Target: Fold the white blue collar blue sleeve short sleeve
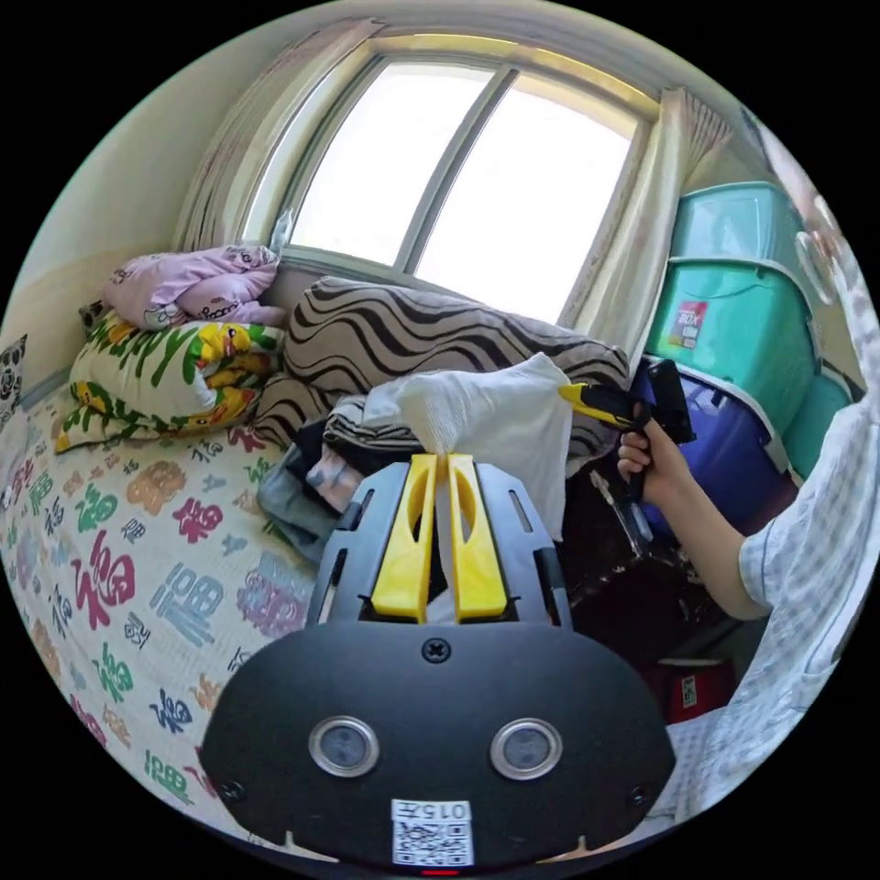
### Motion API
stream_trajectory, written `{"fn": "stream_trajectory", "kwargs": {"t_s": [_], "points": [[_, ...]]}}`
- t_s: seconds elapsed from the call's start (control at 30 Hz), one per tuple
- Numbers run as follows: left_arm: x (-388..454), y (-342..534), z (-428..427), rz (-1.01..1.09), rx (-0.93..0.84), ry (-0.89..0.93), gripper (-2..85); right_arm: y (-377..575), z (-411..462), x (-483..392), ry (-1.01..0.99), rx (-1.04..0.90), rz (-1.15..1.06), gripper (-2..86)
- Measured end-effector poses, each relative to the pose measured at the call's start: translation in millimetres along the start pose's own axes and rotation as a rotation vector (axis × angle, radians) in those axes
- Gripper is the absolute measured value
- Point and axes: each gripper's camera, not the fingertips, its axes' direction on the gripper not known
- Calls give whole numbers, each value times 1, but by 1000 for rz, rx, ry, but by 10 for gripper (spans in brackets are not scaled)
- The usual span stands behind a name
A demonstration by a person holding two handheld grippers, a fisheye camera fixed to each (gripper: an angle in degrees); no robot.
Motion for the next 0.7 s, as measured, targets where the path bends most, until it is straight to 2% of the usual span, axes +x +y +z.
{"fn": "stream_trajectory", "kwargs": {"t_s": [0.1, 0.17, 0.23, 0.3, 0.33, 0.37, 0.43, 0.5, 0.6, 0.7], "points": [[-25, -69, 79, -14, 79, -19, 16, -84, -4, 8, 206, 31, -134, 16], [-42, -109, 137, -25, 75, -74, 33, -143, 20, 39, 450, 15, -149, 26], [-71, -139, 215, -79, 3, -152, 70, -176, 51, 83, 566, -86, -73, 41], [-94, -134, 259, -158, -103, -196, 84, -191, 75, 130, 599, -223, 92, 59], [-104, -118, 275, -220, -138, -188, 86, -188, 75, 144, 538, -238, 147, 53], [-107, -107, 280, -229, -135, -163, 86, -173, 65, 143, 447, -167, 126, 45], [-108, -45, 287, -247, -134, -102, 85, -141, 50, 139, 370, -76, 109, 32], [-110, 12, 291, -306, -198, -90, 85, -102, 45, 135, 368, -66, 112, 30], [-114, 105, 302, -450, -349, -35, 95, -36, 57, 140, 423, -170, 158, 32], [-113, 170, 322, -499, -555, -43, 122, 21, 84, 170, 487, -396, 285, 49]]}}
